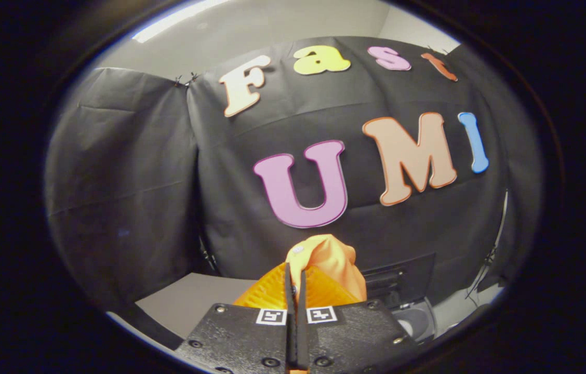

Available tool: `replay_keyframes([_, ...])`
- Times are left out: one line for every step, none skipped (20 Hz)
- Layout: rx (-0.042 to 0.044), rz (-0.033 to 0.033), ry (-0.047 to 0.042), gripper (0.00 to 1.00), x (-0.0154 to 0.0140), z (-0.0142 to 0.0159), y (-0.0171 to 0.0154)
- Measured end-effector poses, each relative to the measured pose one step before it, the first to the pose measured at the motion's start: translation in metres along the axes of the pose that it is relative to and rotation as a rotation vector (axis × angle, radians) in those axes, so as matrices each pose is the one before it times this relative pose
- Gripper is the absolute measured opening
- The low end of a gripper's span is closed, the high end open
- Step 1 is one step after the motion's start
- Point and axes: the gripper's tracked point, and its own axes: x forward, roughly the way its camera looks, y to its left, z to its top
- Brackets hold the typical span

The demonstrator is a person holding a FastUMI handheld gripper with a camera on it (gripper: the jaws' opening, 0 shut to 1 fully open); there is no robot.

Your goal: Put the clothes into the washing machine and then close the washing machine lid.

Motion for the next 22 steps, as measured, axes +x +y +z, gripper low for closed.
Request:
replay_keyframes([0.00386,-0.02183,-0.01147,0.00,-0.00071,-0.00030,-0.01584])
replay_keyframes([0.00661,-0.02415,-0.00942,0.00,0.00058,-0.00555,-0.01419])
replay_keyframes([0.01168,-0.02653,0.01488,0.00,0.00530,-0.01020,-0.01802])
replay_keyframes([0.01056,-0.02757,0.02810,0.00,0.00149,-0.01573,-0.01455])
replay_keyframes([0.00579,-0.02447,0.03423,0.00,0.00487,-0.01719,-0.01447])
replay_keyframes([-0.00512,-0.02528,0.02609,0.00,0.00507,-0.01624,-0.01456])
replay_keyframes([-0.00515,-0.02440,0.02370,0.00,0.00640,-0.01659,-0.01294])
replay_keyframes([0.00241,-0.01783,0.02972,0.00,0.00768,-0.01865,-0.01040])
replay_keyframes([0.01547,-0.01306,0.02562,0.00,0.00948,-0.01778,-0.00850])
replay_keyframes([0.00910,-0.01266,0.03092,0.00,0.00843,-0.02042,-0.00703])
replay_keyframes([0.00282,-0.01308,0.03307,0.00,0.01046,-0.02000,-0.00761])
replay_keyframes([0.00574,-0.01140,0.02982,0.00,0.01002,-0.01972,-0.00659])
replay_keyframes([0.00970,-0.01187,0.02993,0.00,0.01121,-0.01738,-0.00551])
replay_keyframes([0.01260,-0.01027,0.02277,0.00,0.00979,-0.01327,-0.00419])
replay_keyframes([0.01843,-0.01284,0.02391,0.00,0.01187,-0.01392,-0.00515])
replay_keyframes([0.01326,-0.03133,0.03408,0.00,0.01321,-0.01668,-0.00738])
replay_keyframes([0.01338,-0.03568,0.04726,0.00,0.01069,-0.01652,-0.00557])
replay_keyframes([0.01298,-0.01364,0.03159,0.00,0.01095,-0.00918,0.00195])
replay_keyframes([0.00511,-0.00755,0.02753,0.01,0.00941,-0.00816,0.00192])
replay_keyframes([-0.00805,-0.01097,0.01470,0.01,0.00656,-0.01016,-0.00117])
replay_keyframes([-0.00905,-0.01139,0.01786,0.01,0.00461,-0.00821,0.00020])
replay_keyframes([-0.00545,-0.00767,0.01413,0.01,0.00512,-0.00803,0.00089])
